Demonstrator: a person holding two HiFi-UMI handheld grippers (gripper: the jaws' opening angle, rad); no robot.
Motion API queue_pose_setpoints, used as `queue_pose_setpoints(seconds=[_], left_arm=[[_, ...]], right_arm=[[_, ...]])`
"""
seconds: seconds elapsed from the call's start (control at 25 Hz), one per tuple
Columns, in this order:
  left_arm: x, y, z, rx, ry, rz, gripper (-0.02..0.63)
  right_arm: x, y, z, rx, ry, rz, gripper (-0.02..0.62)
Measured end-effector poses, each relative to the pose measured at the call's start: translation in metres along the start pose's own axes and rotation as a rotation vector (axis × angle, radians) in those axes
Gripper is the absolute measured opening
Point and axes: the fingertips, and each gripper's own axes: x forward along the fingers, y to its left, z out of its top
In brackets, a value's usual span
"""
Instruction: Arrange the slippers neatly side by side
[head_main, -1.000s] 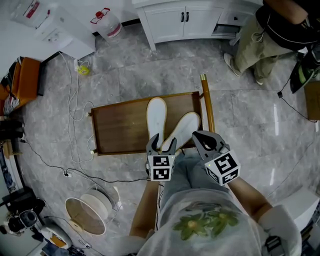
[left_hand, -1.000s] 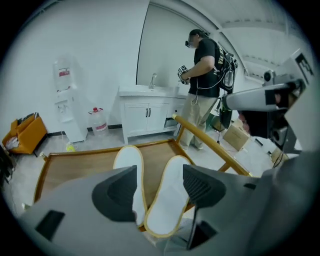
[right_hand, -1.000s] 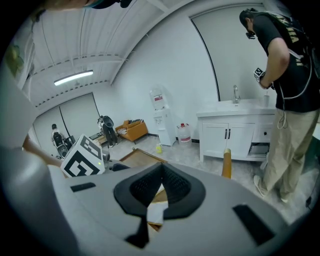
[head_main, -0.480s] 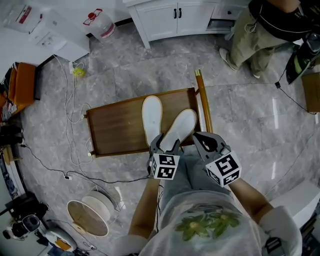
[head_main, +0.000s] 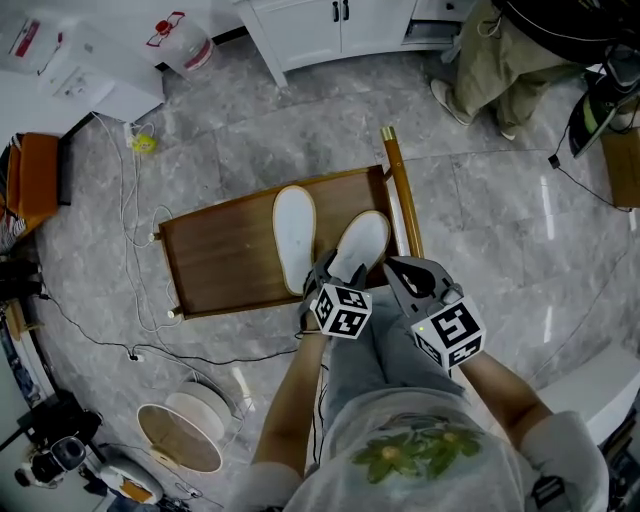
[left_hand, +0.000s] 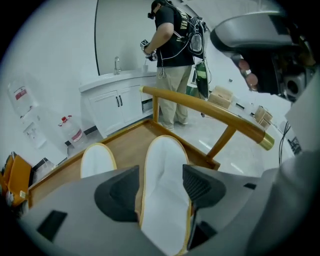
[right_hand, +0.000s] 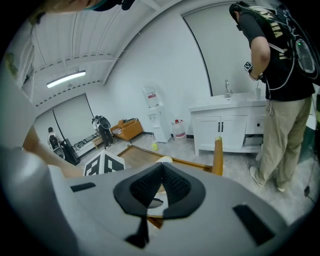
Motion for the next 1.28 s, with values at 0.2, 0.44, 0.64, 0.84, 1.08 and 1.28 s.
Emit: queue_pose_setpoints(seconds=[0.2, 0.44, 0.64, 0.84, 1.08, 1.28], left_arm=[[0.02, -0.001, -0.001, 0.049, 0.044, 0.005, 0.201], [0.039, -0.007, -0.009, 0.055, 0.106, -0.014, 0.172], [0.043, 0.005, -0.014, 0.027, 0.15, 0.063, 0.034], [0.044, 0.008, -0.017, -0.061, 0.177, 0.051, 0.029], [0.044, 0.014, -0.014, -0.12, 0.192, 0.065, 0.029], [0.041, 0.021, -0.011, -0.196, 0.2, 0.084, 0.029]], right_arm=[[0.002, -0.006, -0.006, 0.008, 0.006, -0.011, 0.007], [0.001, -0.013, -0.012, 0.018, 0.014, -0.022, 0.006], [0.002, -0.014, -0.014, 0.025, 0.023, -0.023, 0.007], [0.006, -0.014, -0.013, 0.027, 0.023, -0.019, 0.006], [0.008, -0.017, -0.009, 0.026, 0.021, -0.022, 0.006], [0.009, -0.018, -0.006, 0.027, 0.018, -0.021, 0.006]])
